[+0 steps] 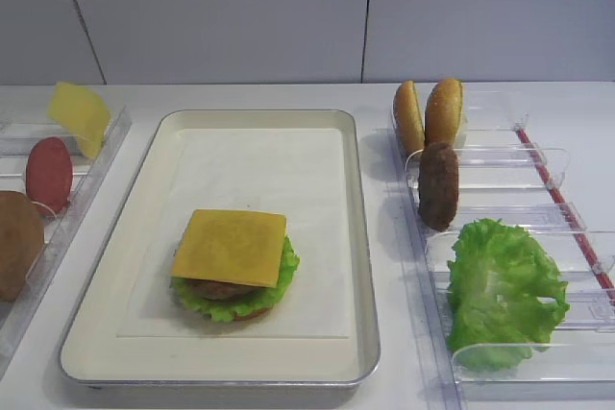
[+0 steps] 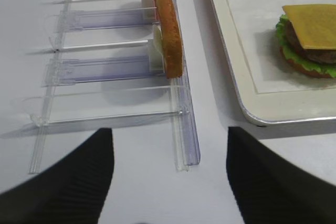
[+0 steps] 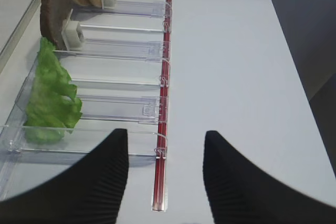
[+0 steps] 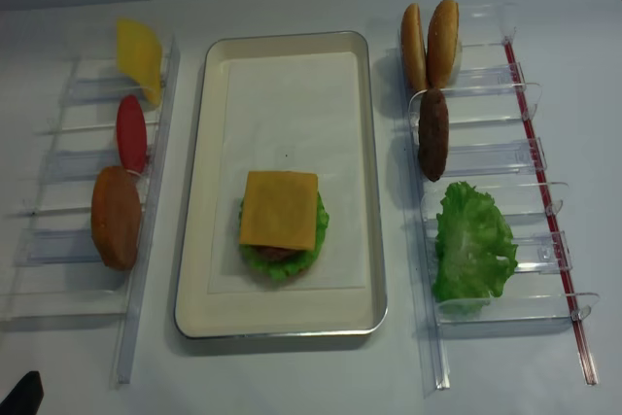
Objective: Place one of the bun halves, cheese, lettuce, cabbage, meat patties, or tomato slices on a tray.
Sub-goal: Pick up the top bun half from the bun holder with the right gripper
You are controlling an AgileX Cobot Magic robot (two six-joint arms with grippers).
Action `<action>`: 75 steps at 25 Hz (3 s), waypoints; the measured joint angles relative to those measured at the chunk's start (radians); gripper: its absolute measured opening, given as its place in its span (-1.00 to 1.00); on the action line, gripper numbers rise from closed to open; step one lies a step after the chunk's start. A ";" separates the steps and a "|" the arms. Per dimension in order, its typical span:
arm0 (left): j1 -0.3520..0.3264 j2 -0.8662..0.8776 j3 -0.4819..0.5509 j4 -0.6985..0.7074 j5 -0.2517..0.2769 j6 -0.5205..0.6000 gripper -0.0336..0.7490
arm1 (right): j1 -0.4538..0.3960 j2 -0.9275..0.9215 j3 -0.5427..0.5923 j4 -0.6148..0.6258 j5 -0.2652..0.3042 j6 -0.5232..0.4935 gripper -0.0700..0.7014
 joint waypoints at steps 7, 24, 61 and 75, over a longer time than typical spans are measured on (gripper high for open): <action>0.000 0.000 0.000 0.000 0.000 0.000 0.23 | 0.000 0.000 0.000 0.006 0.000 0.000 0.15; 0.000 0.000 0.000 0.000 -0.002 -0.001 0.23 | 0.000 0.667 -0.359 0.112 -0.004 0.107 0.23; 0.000 0.000 0.000 0.000 -0.002 -0.001 0.23 | 0.380 2.139 -1.545 0.027 0.106 0.373 0.32; 0.000 0.000 0.000 0.000 -0.002 -0.001 0.23 | 0.380 2.196 -1.545 0.009 0.106 0.396 0.15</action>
